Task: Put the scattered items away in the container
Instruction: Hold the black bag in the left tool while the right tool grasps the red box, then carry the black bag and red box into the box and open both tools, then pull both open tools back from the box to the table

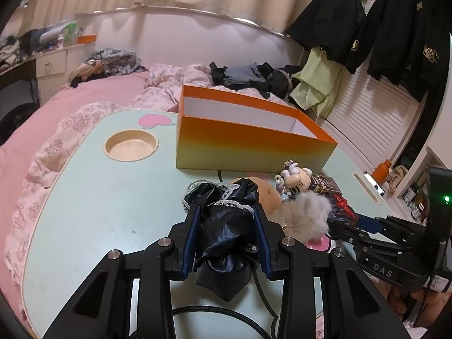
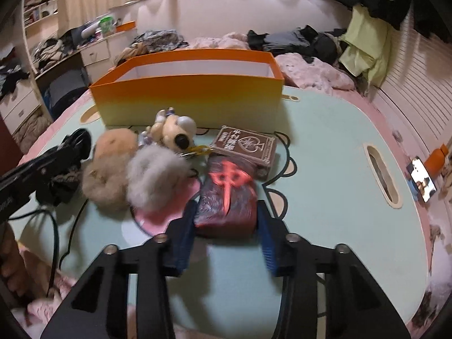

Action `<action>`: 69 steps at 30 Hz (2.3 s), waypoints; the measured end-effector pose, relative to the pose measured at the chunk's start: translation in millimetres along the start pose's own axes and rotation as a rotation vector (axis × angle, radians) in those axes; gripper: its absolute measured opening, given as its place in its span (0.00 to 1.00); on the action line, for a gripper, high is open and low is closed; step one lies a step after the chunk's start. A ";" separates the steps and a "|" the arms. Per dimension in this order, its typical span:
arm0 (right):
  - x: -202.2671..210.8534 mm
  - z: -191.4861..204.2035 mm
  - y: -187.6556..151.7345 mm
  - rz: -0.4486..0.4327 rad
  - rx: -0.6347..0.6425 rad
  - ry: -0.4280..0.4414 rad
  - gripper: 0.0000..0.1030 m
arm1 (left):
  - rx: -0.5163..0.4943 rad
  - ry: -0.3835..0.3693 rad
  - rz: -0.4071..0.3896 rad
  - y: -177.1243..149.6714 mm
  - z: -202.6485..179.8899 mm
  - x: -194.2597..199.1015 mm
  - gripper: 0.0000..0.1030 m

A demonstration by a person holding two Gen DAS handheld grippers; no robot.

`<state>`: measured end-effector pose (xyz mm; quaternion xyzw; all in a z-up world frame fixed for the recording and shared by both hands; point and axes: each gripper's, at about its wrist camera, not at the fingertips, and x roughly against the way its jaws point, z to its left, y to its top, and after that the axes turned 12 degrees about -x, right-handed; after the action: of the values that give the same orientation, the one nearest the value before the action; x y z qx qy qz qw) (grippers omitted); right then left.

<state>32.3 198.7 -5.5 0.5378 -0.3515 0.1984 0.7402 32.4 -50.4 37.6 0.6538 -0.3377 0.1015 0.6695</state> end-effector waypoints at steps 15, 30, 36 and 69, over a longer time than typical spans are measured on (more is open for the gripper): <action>26.8 2.1 21.0 -0.081 -0.015 0.082 0.39 | -0.046 -0.016 -0.077 27.8 -6.7 14.2 0.34; 9.6 23.2 122.7 -0.143 -0.007 0.118 0.39 | -0.103 -0.060 -0.119 121.3 6.5 -30.5 0.34; -25.5 25.7 144.3 -0.063 -0.052 0.110 0.39 | -0.084 -0.064 -0.043 132.3 14.4 -70.5 0.34; 39.5 -26.9 74.8 -0.102 -0.135 0.122 0.68 | -0.027 0.007 0.029 35.8 11.5 -5.9 0.91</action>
<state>17.0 246.2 67.9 0.4910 -0.2905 0.1686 0.8038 3.6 -55.0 62.1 0.6395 -0.3460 0.1092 0.6778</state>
